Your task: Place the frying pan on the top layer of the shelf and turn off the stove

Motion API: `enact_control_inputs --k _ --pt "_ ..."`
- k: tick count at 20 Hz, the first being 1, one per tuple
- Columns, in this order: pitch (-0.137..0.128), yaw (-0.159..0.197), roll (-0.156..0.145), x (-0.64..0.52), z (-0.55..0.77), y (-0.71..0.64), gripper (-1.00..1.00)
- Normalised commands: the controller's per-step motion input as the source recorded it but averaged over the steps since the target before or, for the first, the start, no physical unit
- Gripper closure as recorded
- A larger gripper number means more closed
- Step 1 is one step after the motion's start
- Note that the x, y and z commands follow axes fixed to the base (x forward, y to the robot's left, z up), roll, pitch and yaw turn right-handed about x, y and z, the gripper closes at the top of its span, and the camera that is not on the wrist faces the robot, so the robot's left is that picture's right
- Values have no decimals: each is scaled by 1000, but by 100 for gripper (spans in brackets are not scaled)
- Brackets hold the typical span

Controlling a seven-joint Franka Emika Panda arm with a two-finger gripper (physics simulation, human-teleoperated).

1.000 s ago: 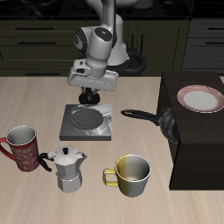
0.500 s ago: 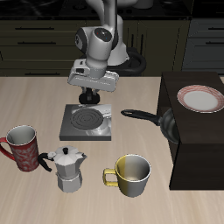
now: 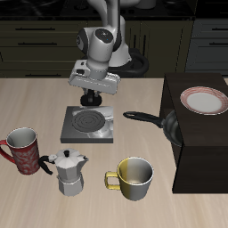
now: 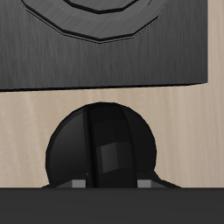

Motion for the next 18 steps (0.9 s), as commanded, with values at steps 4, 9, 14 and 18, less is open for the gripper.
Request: enact_control_inputs --k 4,9,14,18 --pt "-1 -64 29 13 10 140 100" --pt "-8 -54 26 19 21 140 100" --pt "-21 -66 24 16 92 122 100" --pt "-9 -72 31 33 37 105 100"
